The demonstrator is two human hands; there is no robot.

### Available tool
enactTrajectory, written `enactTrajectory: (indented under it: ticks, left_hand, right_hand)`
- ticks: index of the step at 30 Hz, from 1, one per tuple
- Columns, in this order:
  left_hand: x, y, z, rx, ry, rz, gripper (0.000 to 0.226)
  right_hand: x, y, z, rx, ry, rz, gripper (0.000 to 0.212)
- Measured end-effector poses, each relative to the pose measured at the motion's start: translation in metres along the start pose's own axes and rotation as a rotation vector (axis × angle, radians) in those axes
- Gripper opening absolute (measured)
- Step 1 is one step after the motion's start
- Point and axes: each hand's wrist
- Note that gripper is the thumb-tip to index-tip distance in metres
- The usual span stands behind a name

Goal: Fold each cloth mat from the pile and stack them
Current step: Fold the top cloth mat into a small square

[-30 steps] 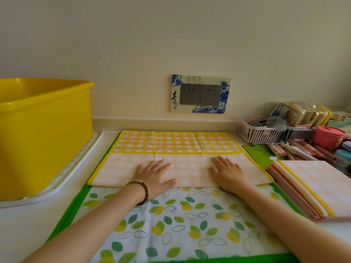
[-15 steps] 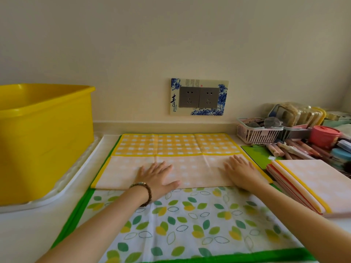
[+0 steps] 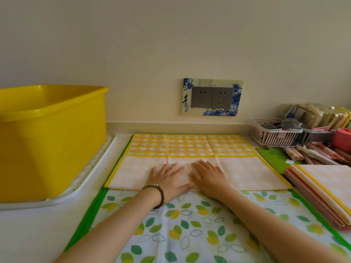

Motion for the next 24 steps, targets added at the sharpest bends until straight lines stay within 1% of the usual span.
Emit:
enactTrajectory:
  ticks: [7,9,10,13,17,19,21,22,24]
  left_hand:
    - [0.014,0.003,0.021,0.013,-0.048,0.019,0.065]
    - [0.023,0.003,0.034,0.023,-0.038,0.022,0.067]
    - [0.028,0.004,0.042,0.029,-0.03,0.028,0.072]
    - [0.048,0.008,0.063,0.059,-0.016,0.031,0.106]
    - [0.068,0.013,0.08,0.09,0.008,0.037,0.118]
    - [0.072,0.013,0.082,0.101,0.012,0.047,0.12]
    - [0.072,0.015,0.082,0.117,0.018,0.057,0.117]
    - [0.072,0.016,0.082,0.123,0.022,0.069,0.111]
    - [0.072,0.02,0.079,0.125,0.041,0.087,0.082]
  right_hand:
    - [-0.001,-0.001,-0.003,-0.007,-0.002,-0.004,0.06]
    - [-0.001,-0.001,-0.004,-0.006,0.001,0.004,0.06]
    - [-0.002,-0.001,-0.004,-0.004,0.004,0.008,0.06]
    - [-0.002,0.0,-0.005,0.009,0.013,0.012,0.06]
    - [-0.002,0.0,-0.006,0.013,0.017,0.015,0.06]
    - [-0.001,0.0,-0.006,0.019,0.015,0.011,0.059]
    - [-0.001,0.001,-0.006,0.027,0.012,0.008,0.059]
    - [-0.001,0.001,-0.005,0.028,0.013,0.008,0.058]
    - [-0.001,0.001,-0.005,0.016,0.011,0.011,0.058]
Point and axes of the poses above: each hand's wrist, its own x-axis away from the middle knuckle, its own y-axis out of the back of the hand, z = x × y, and after that the axes turned 15 degrees about -y, right-handed
